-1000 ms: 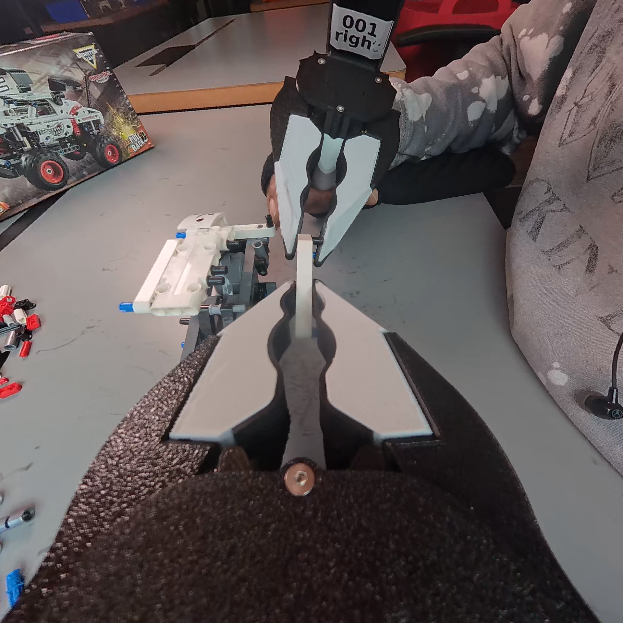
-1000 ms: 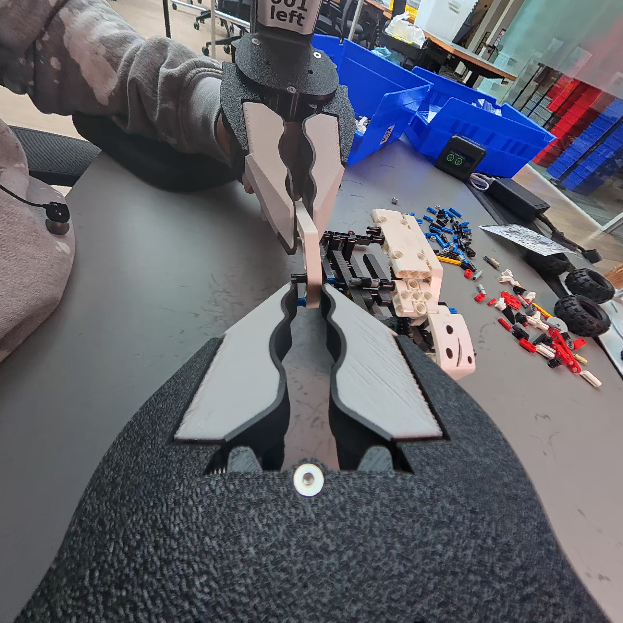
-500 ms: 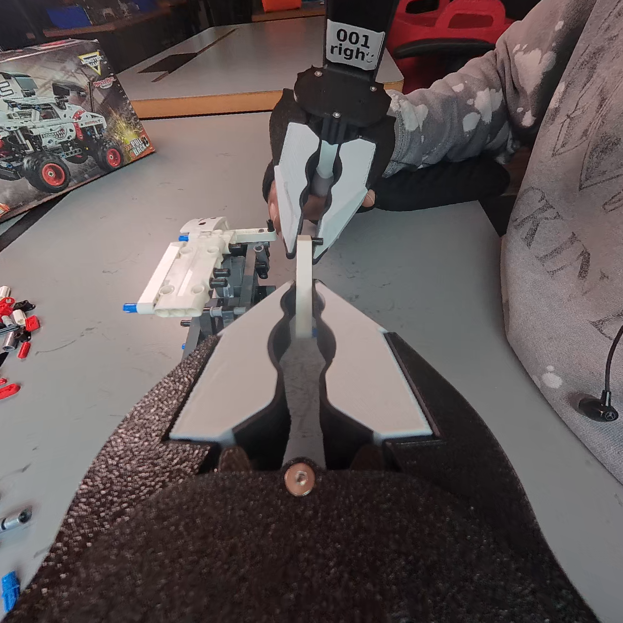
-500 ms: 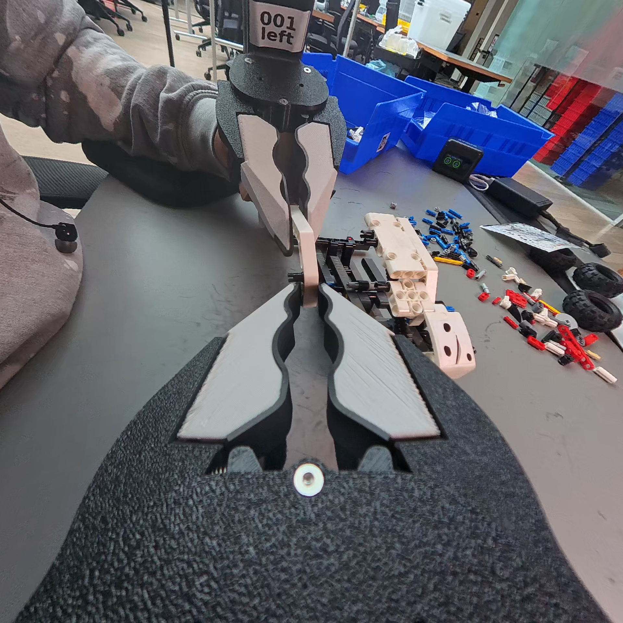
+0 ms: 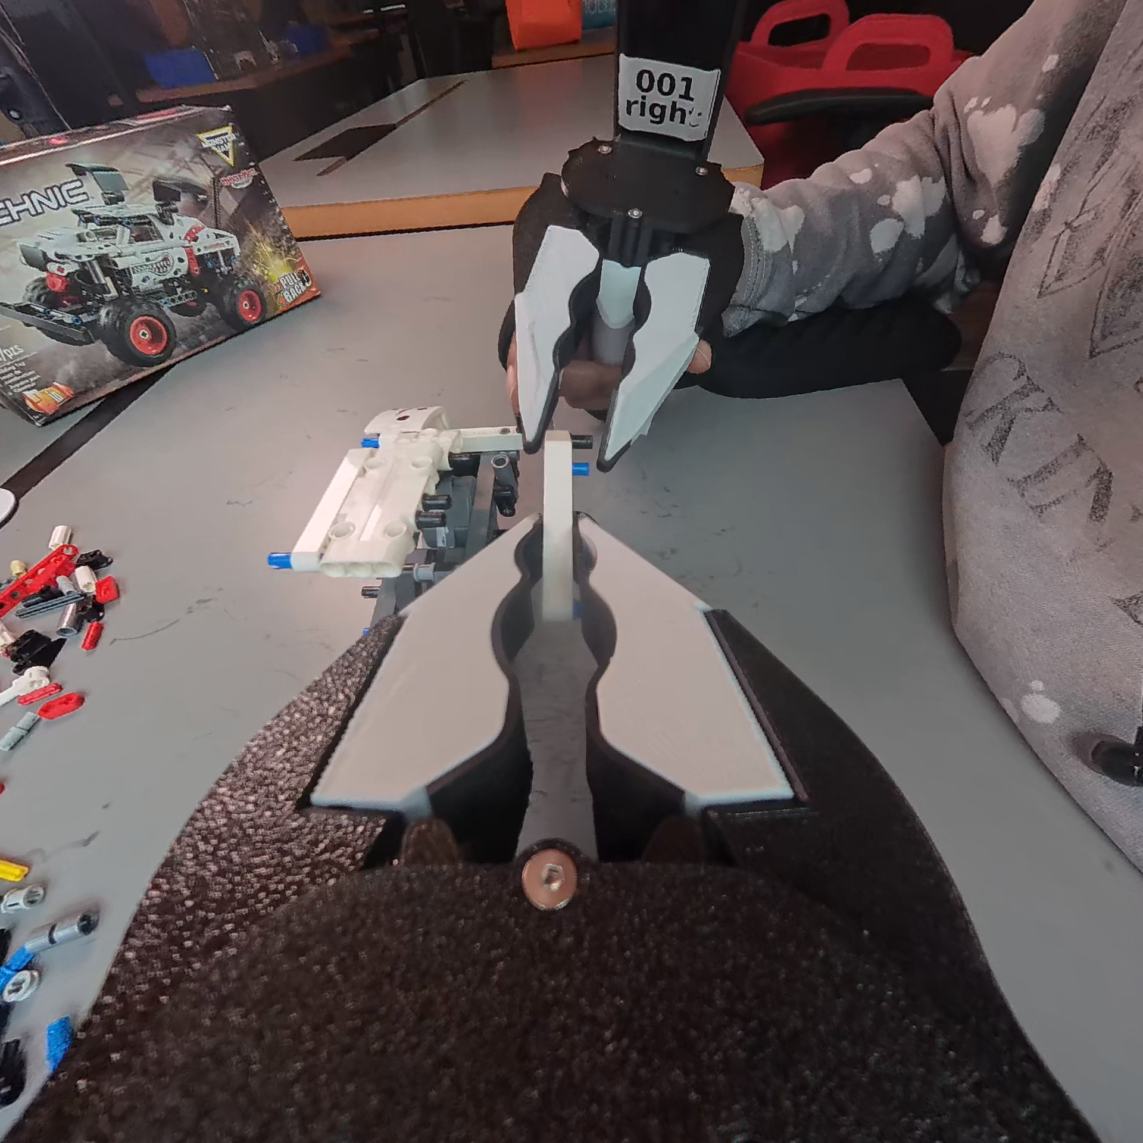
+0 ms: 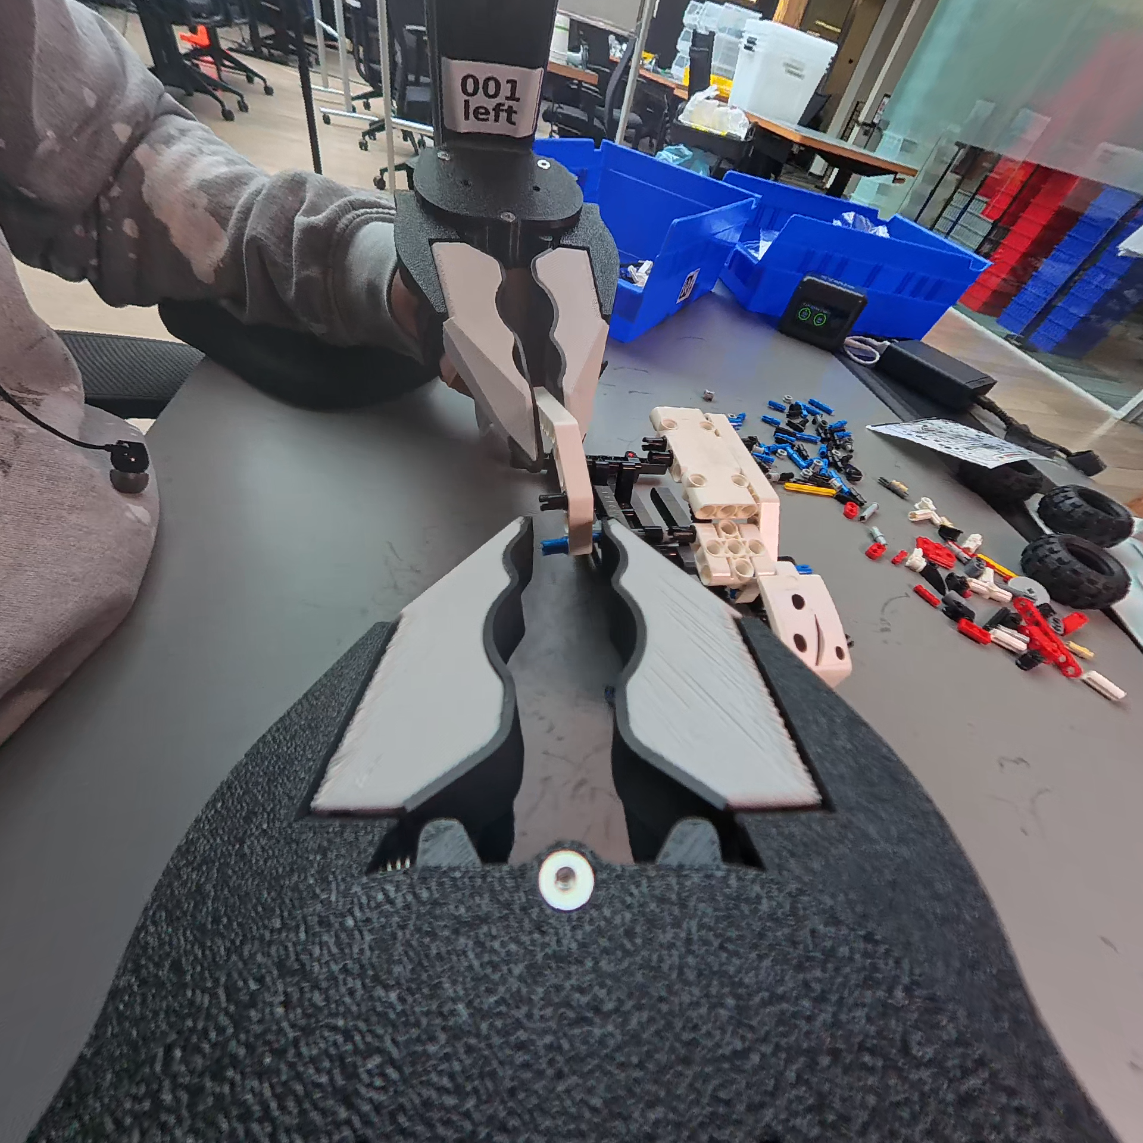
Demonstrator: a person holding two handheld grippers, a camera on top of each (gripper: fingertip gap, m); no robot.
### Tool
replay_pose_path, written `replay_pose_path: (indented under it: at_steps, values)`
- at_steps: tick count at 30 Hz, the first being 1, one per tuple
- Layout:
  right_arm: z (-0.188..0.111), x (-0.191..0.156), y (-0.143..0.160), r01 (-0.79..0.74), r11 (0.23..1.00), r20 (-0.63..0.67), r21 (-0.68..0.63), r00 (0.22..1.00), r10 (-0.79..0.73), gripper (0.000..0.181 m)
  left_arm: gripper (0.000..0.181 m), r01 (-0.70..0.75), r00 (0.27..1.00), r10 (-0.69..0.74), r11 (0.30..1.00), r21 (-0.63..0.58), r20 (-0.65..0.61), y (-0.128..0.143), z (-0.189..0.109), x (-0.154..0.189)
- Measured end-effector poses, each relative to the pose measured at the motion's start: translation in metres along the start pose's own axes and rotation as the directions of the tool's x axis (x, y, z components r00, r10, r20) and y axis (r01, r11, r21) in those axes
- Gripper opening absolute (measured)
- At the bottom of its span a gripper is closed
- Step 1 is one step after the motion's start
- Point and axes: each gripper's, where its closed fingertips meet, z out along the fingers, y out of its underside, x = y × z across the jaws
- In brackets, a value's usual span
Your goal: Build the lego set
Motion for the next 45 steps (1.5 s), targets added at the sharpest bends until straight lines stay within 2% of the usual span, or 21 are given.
replay_pose_path:
  at_steps: [11,14,17,25,29,34,37,40,42,45]
  values:
    - [-0.015,0.032,-0.012,-0.033,0.996,-0.139,0.086,0.989,0.045,0.03,0.008,-0.006,0.999,0.006,1.0,0.017,0.042,-0.002,-0.002,-0.008]
    - [-0.022,0.045,-0.006,-0.039,0.997,-0.175,0.062,0.983,0.049,0.041,0.008,-0.012,0.999,0.011,1.0,0.018,0.05,-0.002,-0.003,-0.009]
    - [-0.026,0.048,0.009,-0.083,0.997,-0.152,-0.002,0.985,0.082,0.057,0.008,-0.016,0.998,0.015,1.0,0.011,0.056,-0.001,-0.004,-0.01]
    - [-0.021,0.049,0.022,-0.073,0.996,-0.165,-0.054,0.984,0.063,0.06,0.008,-0.006,0.999,0.007,1.0,-0.028,0.053,0.005,0.0,-0.01]
    - [-0.022,0.049,0.017,-0.016,0.999,-0.187,-0.048,0.982,0.006,0.055,0.008,0.016,0.998,-0.013,0.999,-0.037,0.062,0.007,0.0,-0.013]
    - [-0.014,0.024,0.002,0.049,0.999,-0.104,-0.013,0.993,-0.05,0.027,0.008,0.027,0.999,-0.025,0.999,-0.036,0.044,0.005,0.002,-0.01]
    - [-0.003,0.007,-0.002,0.048,0.999,-0.046,-0.018,0.998,-0.049,0.026,0.008,0.006,1.0,-0.005,0.999,-0.049,0.022,0.004,0.007,-0.004]
    - [0.005,0.001,0.003,0.062,0.996,-0.026,-0.059,0.998,-0.064,0.016,0.009,-0.01,1.0,0.011,0.998,-0.065,0.009,0.006,0.011,0.0]
    - [0.005,0.0,0.007,0.057,0.996,-0.016,-0.074,0.998,-0.058,0.016,0.009,-0.003,1.0,0.004,0.998,-0.064,0.006,0.006,0.012,0.001]
    - [0.002,0.002,0.001,0.014,1.0,-0.009,-0.028,1.0,-0.014,0.016,0.009,0.005,1.0,-0.005,1.0,-0.025,0.01,0.0,0.009,-0.001]
